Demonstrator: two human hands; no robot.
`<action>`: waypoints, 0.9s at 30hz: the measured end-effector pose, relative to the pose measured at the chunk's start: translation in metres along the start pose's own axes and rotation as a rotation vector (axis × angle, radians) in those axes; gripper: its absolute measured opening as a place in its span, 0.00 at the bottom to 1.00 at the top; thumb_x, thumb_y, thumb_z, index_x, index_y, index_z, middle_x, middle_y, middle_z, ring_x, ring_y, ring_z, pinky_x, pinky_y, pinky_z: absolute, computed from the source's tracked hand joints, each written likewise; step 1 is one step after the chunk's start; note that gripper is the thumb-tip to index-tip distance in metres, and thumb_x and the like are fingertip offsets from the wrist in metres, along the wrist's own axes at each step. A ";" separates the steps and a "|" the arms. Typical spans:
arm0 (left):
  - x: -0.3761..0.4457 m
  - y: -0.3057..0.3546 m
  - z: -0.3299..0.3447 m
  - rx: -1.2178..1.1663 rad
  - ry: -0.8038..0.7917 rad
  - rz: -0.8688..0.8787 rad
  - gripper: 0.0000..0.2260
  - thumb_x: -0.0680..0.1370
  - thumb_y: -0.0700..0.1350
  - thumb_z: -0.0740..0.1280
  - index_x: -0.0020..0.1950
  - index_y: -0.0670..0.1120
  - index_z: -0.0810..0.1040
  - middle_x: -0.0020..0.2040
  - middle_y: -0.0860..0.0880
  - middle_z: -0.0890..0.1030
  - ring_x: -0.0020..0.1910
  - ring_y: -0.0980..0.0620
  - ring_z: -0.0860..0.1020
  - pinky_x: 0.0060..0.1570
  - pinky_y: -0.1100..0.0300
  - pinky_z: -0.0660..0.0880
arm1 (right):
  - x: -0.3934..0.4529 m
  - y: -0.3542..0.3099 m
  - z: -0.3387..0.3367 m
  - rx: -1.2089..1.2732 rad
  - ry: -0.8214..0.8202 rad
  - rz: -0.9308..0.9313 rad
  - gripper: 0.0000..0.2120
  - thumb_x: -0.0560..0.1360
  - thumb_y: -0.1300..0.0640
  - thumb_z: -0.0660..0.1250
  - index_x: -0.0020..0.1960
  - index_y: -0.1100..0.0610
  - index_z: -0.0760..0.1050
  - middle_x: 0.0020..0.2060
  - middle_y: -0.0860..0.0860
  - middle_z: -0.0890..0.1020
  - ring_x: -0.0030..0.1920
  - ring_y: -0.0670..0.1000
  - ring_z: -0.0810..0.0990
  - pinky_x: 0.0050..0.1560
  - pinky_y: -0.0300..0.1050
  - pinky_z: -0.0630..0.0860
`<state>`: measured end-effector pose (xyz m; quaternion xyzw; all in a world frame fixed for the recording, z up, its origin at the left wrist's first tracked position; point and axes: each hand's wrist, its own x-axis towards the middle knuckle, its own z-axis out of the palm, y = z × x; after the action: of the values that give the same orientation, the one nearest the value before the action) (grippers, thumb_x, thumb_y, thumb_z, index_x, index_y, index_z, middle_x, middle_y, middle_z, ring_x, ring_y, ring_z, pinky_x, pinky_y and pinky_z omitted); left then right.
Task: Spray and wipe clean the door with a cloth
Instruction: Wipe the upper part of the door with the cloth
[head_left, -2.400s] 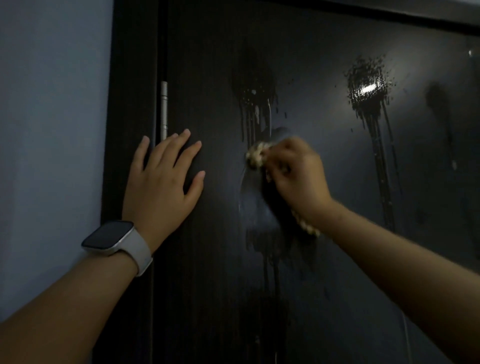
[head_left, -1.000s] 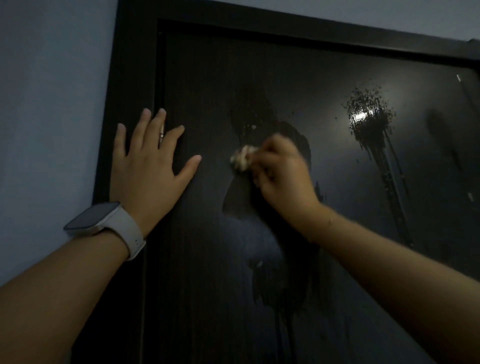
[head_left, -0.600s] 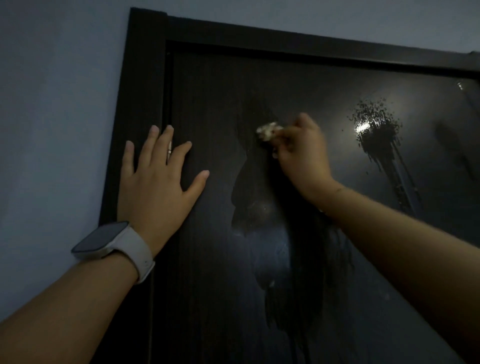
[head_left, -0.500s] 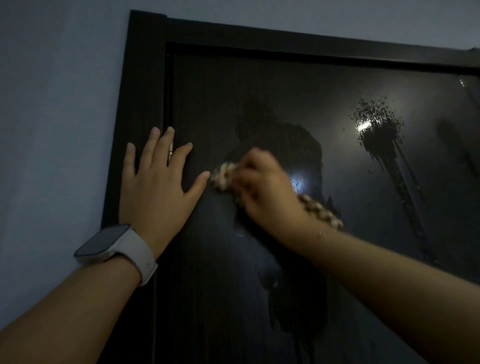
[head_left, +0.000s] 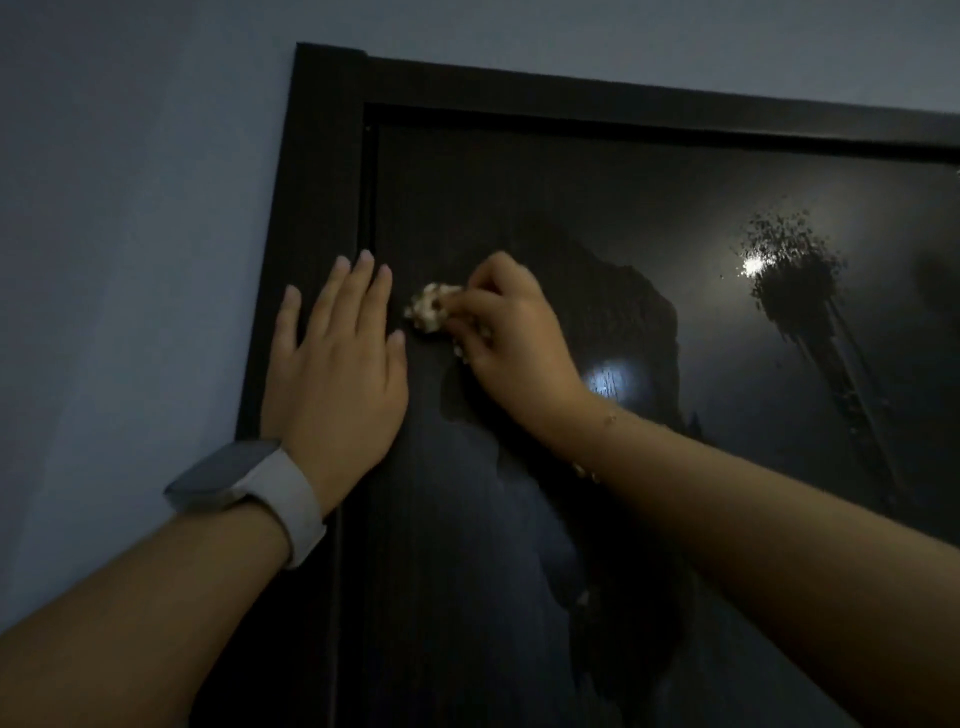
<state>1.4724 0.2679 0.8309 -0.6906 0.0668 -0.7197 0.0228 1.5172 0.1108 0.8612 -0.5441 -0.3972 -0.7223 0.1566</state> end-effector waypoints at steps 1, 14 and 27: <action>0.006 -0.002 -0.001 0.026 -0.016 0.004 0.25 0.83 0.49 0.50 0.79 0.45 0.51 0.80 0.48 0.50 0.79 0.51 0.46 0.76 0.46 0.44 | -0.007 -0.002 -0.003 0.013 -0.037 -0.075 0.05 0.75 0.62 0.68 0.49 0.61 0.82 0.47 0.55 0.75 0.47 0.51 0.72 0.47 0.38 0.70; 0.078 -0.020 0.007 0.039 0.026 -0.051 0.27 0.82 0.45 0.51 0.79 0.42 0.46 0.80 0.46 0.49 0.79 0.49 0.48 0.76 0.44 0.46 | 0.096 0.037 0.016 -0.282 0.098 0.096 0.07 0.76 0.64 0.64 0.53 0.62 0.77 0.58 0.57 0.73 0.56 0.54 0.71 0.58 0.43 0.69; 0.075 -0.023 0.007 -0.046 0.100 -0.018 0.25 0.79 0.43 0.50 0.77 0.39 0.60 0.77 0.43 0.60 0.77 0.45 0.58 0.75 0.42 0.52 | 0.111 0.128 -0.046 -0.494 0.139 0.440 0.11 0.78 0.66 0.60 0.59 0.64 0.74 0.64 0.61 0.69 0.65 0.60 0.67 0.63 0.47 0.66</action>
<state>1.4773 0.2807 0.9083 -0.6549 0.0780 -0.7517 -0.0028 1.5313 0.0185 1.0091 -0.5879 -0.0717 -0.7808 0.1989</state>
